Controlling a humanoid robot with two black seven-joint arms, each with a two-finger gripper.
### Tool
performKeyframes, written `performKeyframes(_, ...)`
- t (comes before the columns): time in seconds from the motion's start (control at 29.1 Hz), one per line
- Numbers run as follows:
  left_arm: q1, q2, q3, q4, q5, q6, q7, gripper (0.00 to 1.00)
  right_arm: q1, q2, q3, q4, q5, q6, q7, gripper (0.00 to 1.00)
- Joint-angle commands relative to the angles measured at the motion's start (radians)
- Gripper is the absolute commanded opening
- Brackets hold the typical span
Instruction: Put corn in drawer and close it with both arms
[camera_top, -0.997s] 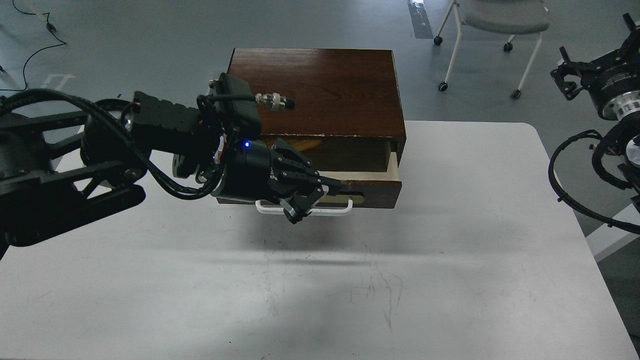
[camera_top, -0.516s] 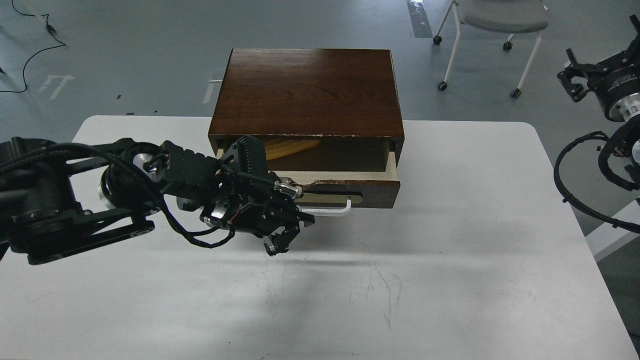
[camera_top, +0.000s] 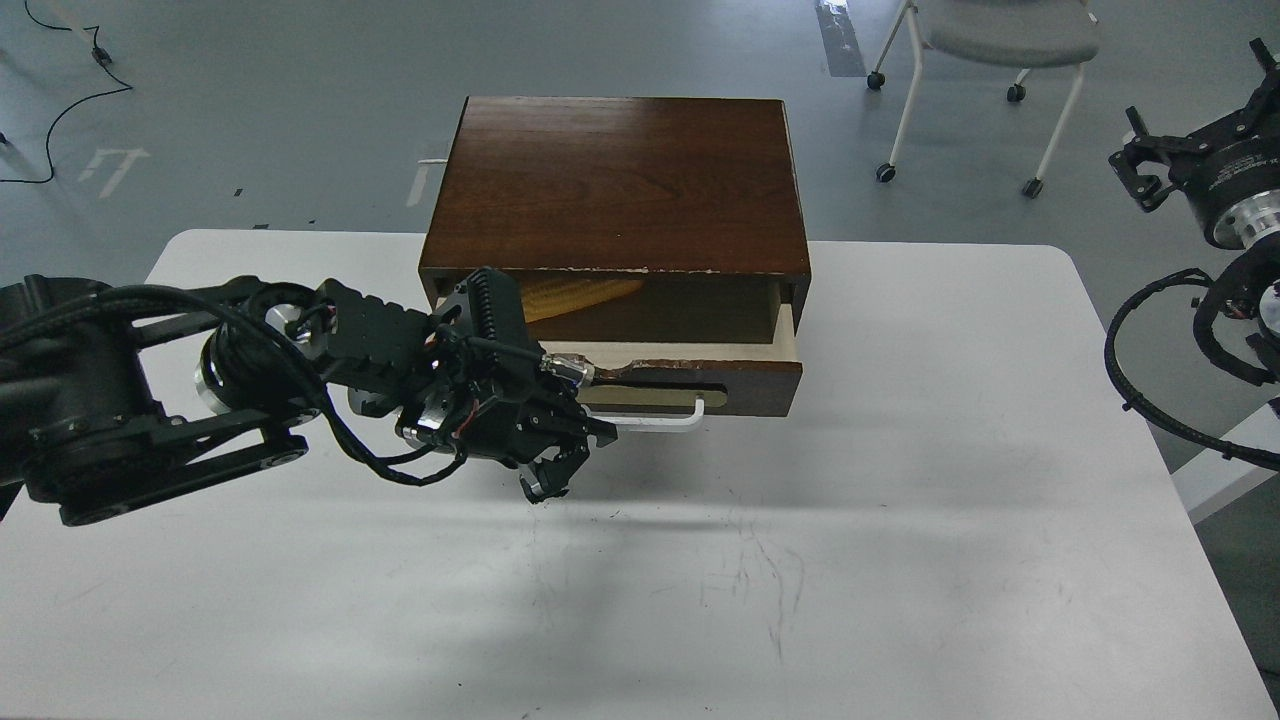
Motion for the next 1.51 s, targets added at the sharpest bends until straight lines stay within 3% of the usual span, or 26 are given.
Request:
performKeyframes(0.0, -0.005, -0.006, -0.001, 0.030, 0.000, 0.000, 0.000, 0.00, 0.000, -0.002, -0.001, 0.001, 0.000, 0.001, 0.000, 1.00)
performKeyframes(0.48, -0.012, -0.055, -0.003, 0.219, 0.000, 0.001, -0.005, 0.00, 0.002, -0.009, -0.001, 0.001, -0.002, 0.002, 0.000, 1.00)
performKeyframes(0.72, -0.013, -0.078, -0.017, 0.254, 0.000, 0.005, -0.006, 0.00, 0.002, -0.009, -0.001, 0.001, 0.000, 0.002, 0.000, 1.00)
performKeyframes(0.93, -0.015, -0.102, -0.018, 0.306, 0.000, 0.048, -0.012, 0.00, 0.002, -0.011, -0.001, 0.001, 0.000, 0.002, 0.000, 1.00)
performKeyframes(1.1, -0.015, -0.102, -0.021, 0.282, 0.000, 0.050, -0.041, 0.00, 0.002, -0.012, -0.001, 0.001, -0.002, 0.002, 0.000, 1.00)
performKeyframes(1.17, -0.016, -0.090, -0.031, 0.222, -0.037, 0.039, -0.090, 0.00, 0.005, -0.012, -0.001, 0.003, -0.002, 0.002, 0.000, 1.00)
performKeyframes(1.31, -0.022, -0.060, -0.037, 0.202, -0.176, 0.039, -0.133, 0.00, 0.005, -0.012, -0.001, 0.004, -0.002, 0.004, 0.000, 1.00)
performKeyframes(1.48, -0.022, -0.003, -0.107, 0.196, -0.477, 0.034, -0.143, 0.00, 0.003, -0.012, -0.001, 0.003, -0.002, 0.004, 0.000, 1.00)
